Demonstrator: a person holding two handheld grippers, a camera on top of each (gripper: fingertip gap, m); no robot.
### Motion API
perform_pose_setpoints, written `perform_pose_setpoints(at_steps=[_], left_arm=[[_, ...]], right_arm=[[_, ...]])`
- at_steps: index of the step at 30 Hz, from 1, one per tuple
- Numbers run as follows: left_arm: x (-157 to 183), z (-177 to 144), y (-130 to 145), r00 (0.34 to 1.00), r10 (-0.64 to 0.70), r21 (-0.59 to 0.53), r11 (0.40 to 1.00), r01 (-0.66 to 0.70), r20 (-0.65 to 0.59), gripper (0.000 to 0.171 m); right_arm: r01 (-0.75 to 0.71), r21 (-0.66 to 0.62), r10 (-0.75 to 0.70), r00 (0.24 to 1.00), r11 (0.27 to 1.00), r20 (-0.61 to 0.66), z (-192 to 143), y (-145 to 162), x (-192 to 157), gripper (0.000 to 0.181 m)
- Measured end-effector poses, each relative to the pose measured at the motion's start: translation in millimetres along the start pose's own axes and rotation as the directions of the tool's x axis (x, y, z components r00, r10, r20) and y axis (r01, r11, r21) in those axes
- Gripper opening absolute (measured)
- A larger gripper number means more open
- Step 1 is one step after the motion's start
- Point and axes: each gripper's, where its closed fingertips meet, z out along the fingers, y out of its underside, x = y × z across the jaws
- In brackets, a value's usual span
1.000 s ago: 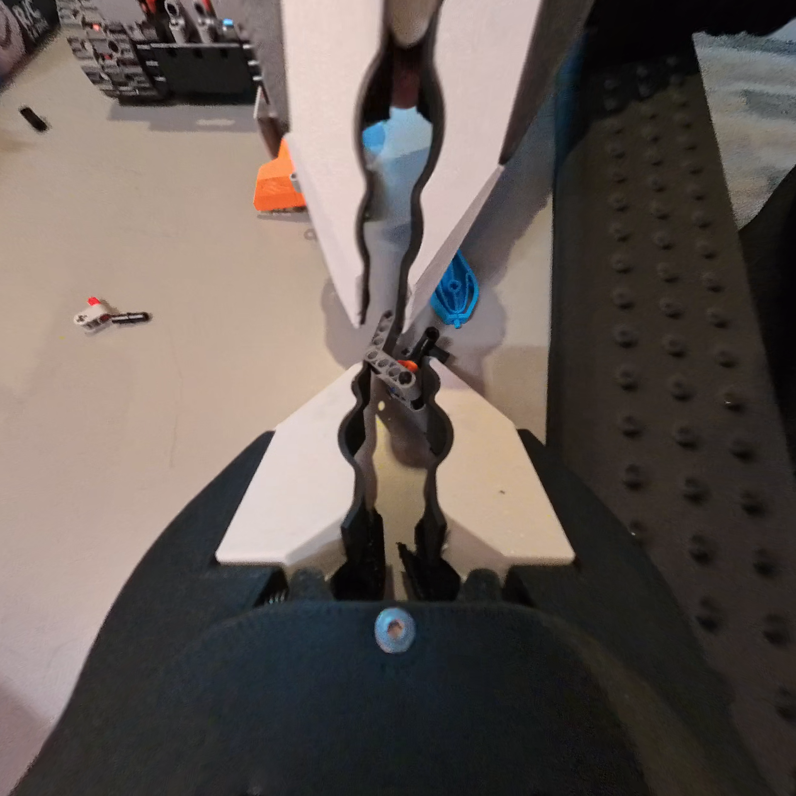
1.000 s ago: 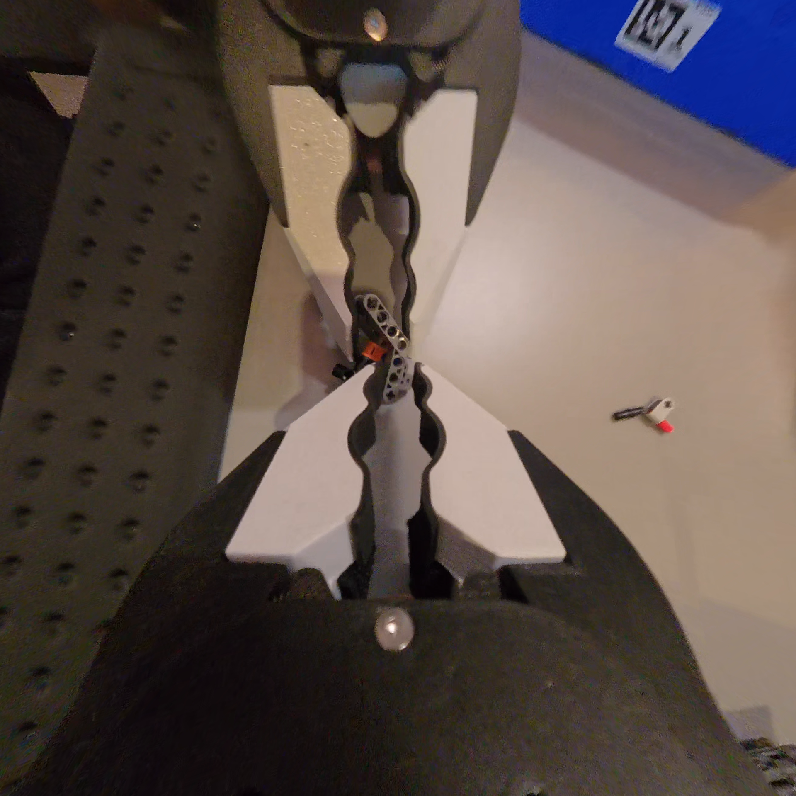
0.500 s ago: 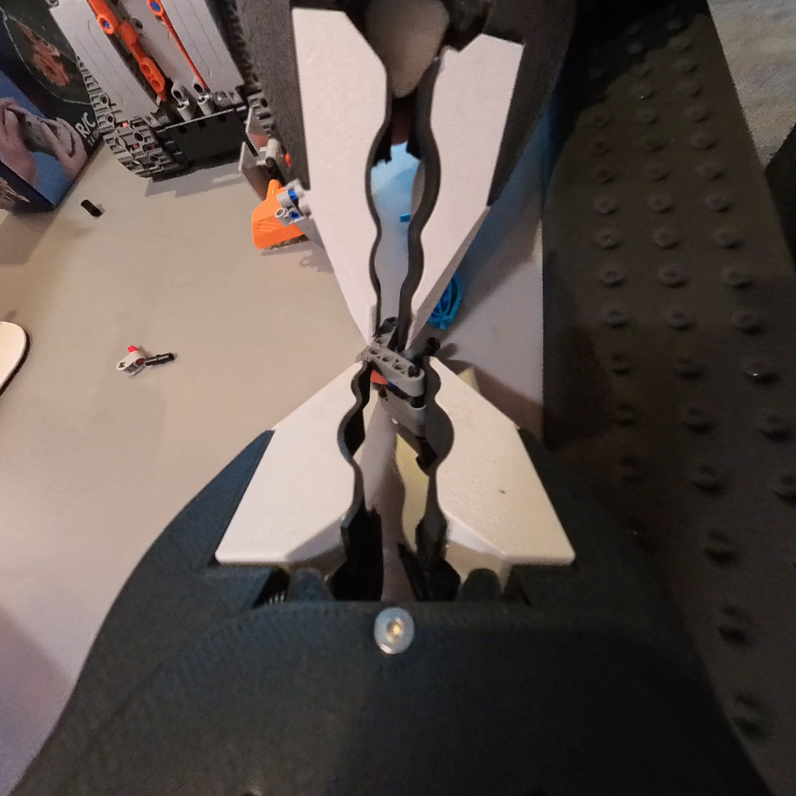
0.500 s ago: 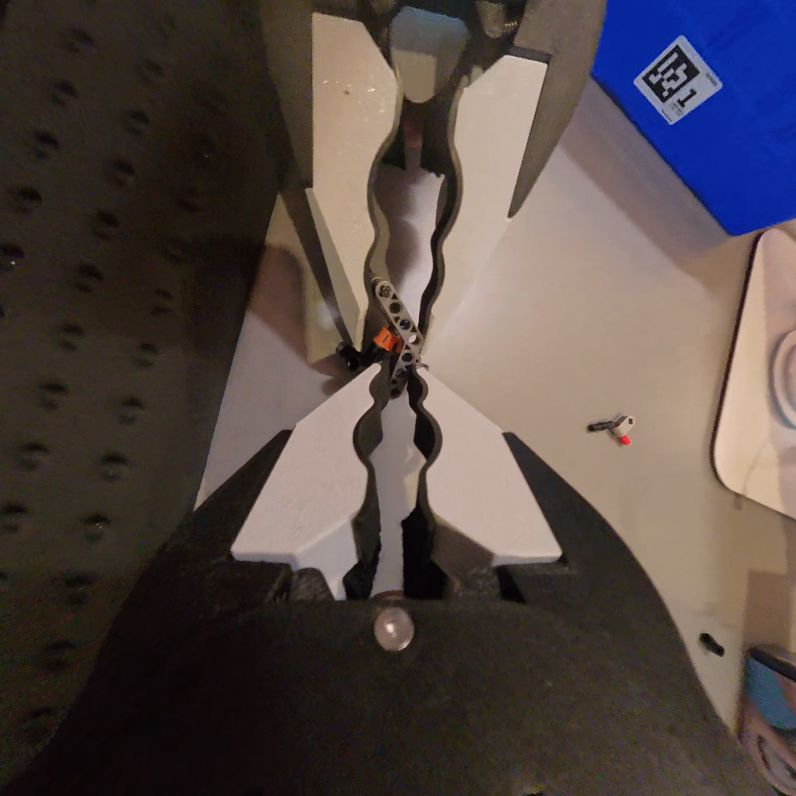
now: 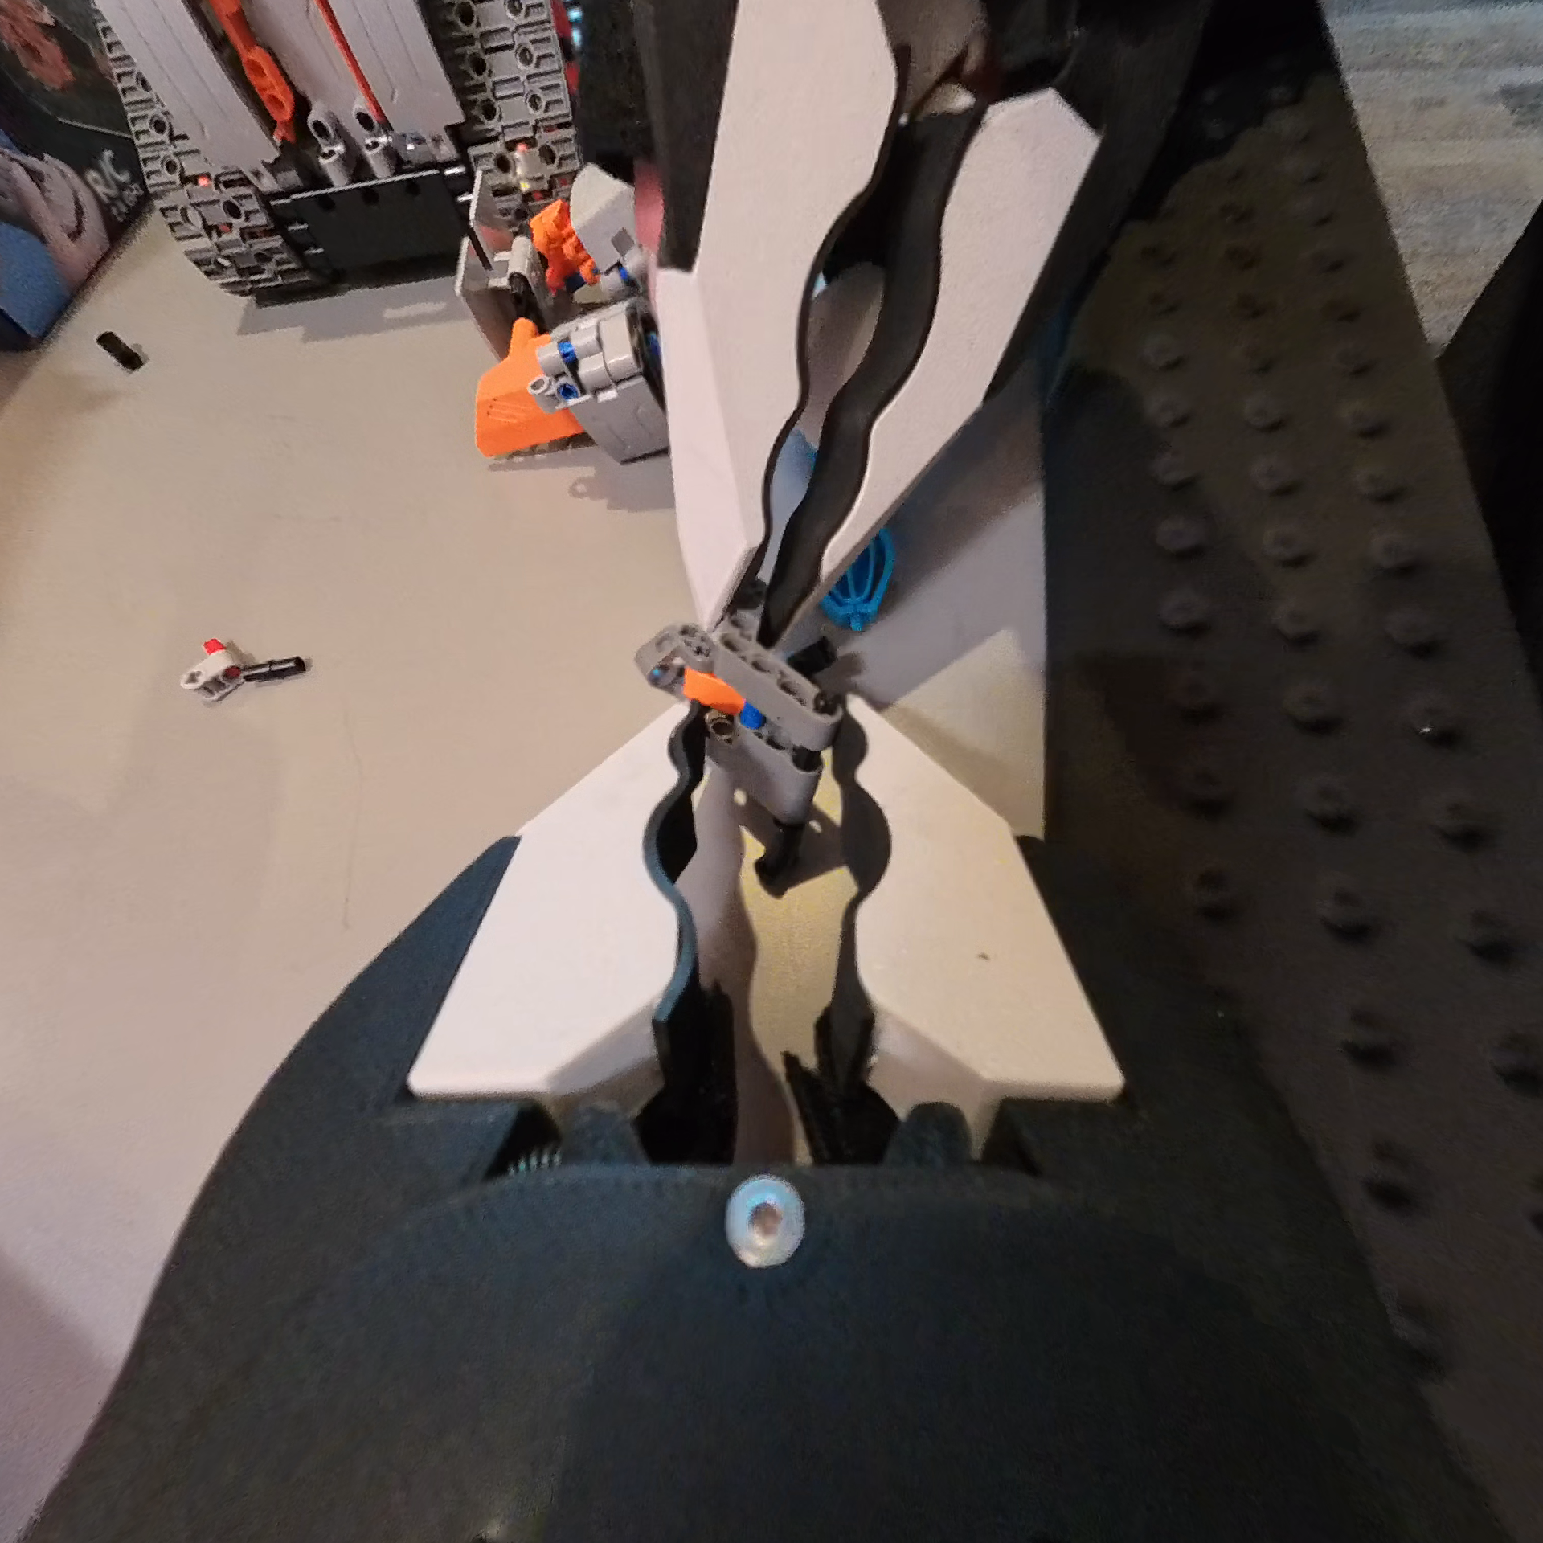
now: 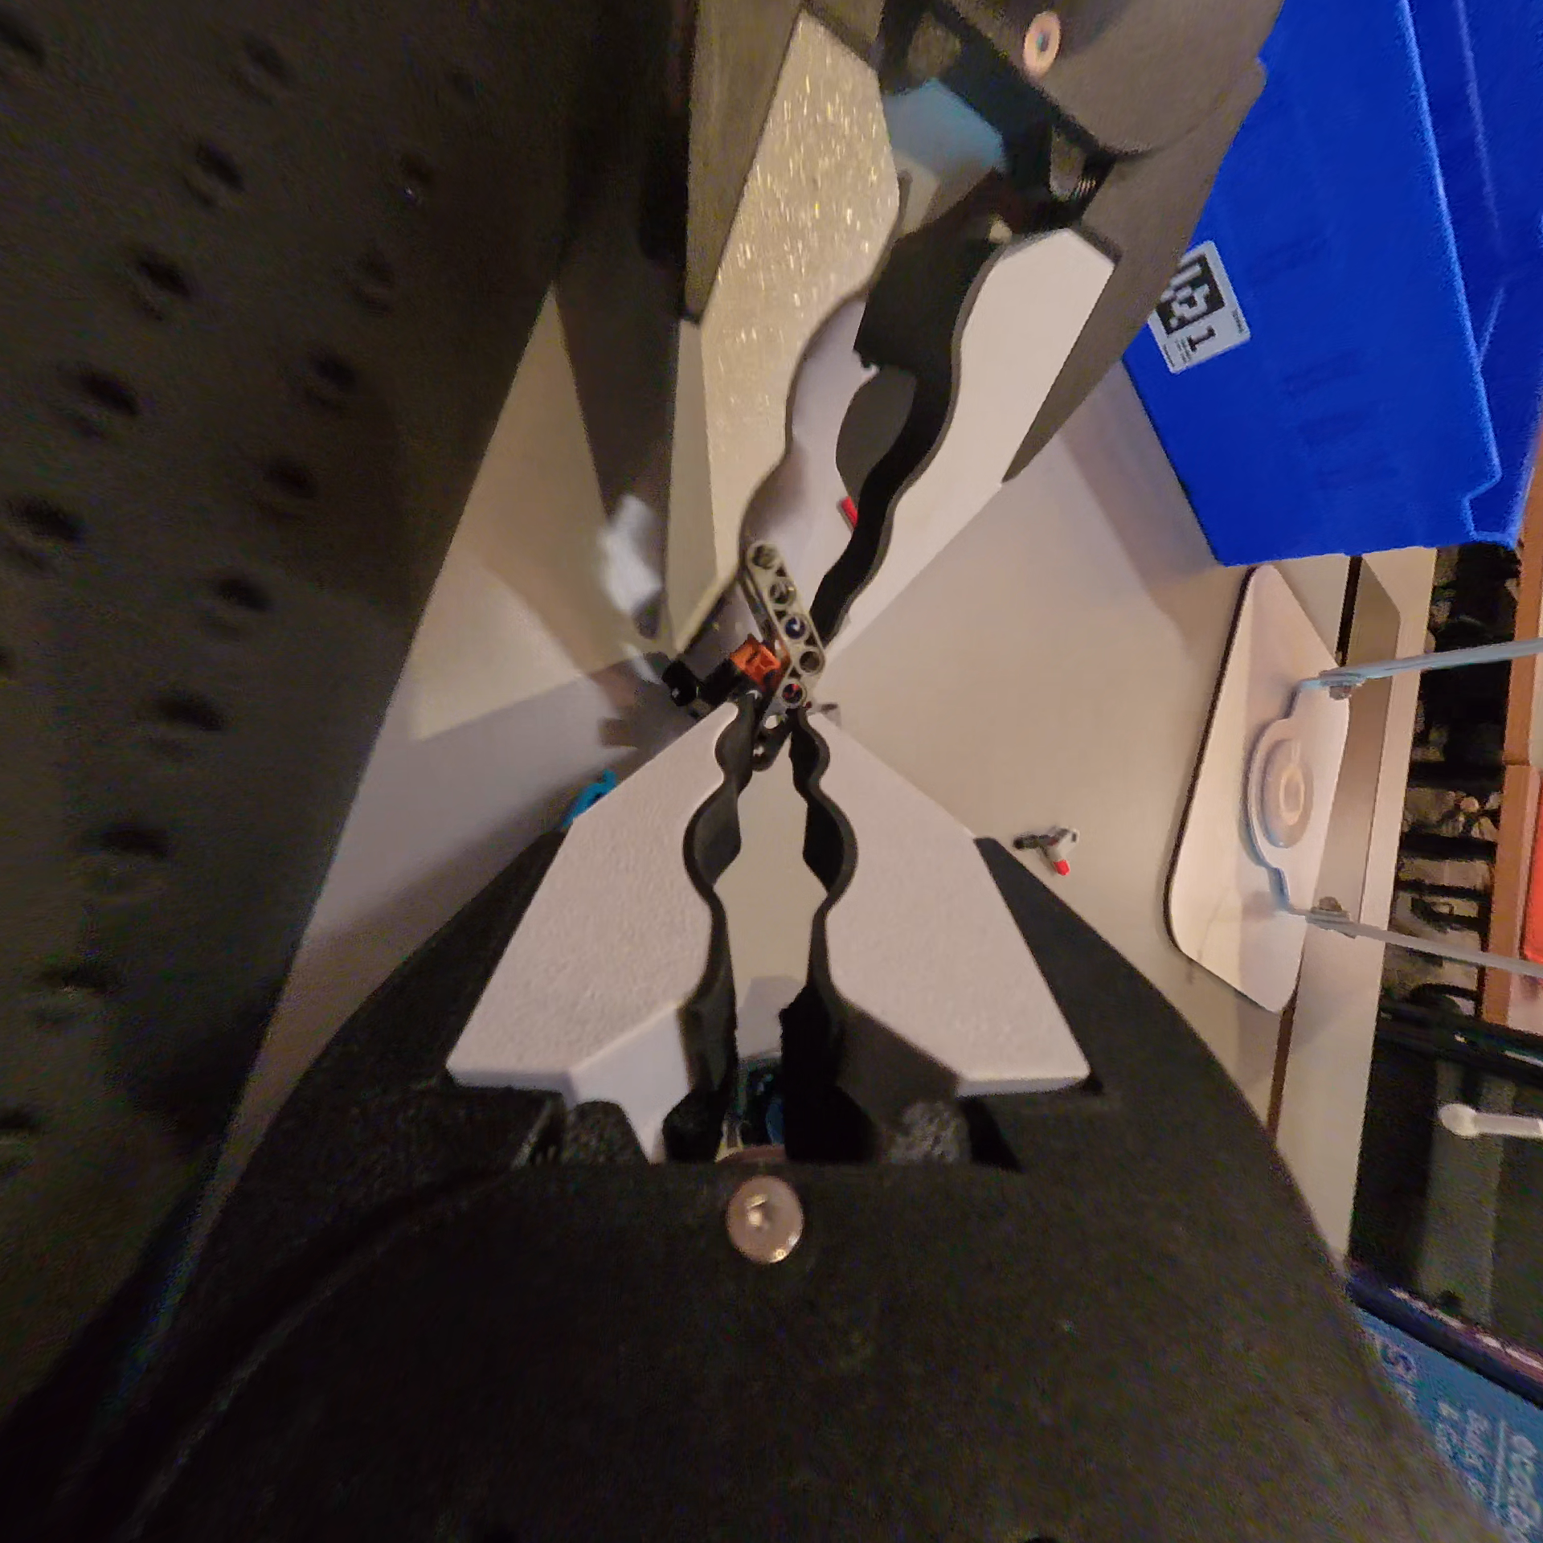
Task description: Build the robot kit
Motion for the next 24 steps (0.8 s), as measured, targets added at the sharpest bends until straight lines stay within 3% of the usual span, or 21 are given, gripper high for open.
perform_pose_setpoints(at_steps=[9,18,24], left_arm=[[-0.5,6.8,8.8,0.994,0.092,-0.077,0.993,-0.088,0.057,0.019],[-2.0,7.9,9.2,0.991,0.11,-0.084,0.991,-0.103,0.074,0.017],[-2.8,9.3,9.7,0.989,0.119,-0.093,0.99,-0.111,0.083,0.017]], right_arm=[[-0.038,-0.008,0.038,0.999,0.999,0.004,2.4,1.5,-5.9,0.007],[-0.285,0.066,0.273,0.951,0.956,0.146,3.0,-0.4,-7.9,0.005],[-0.36,0.047,0.344,0.916,0.932,0.206,3.8,-0.7,-7.1,0.004]])
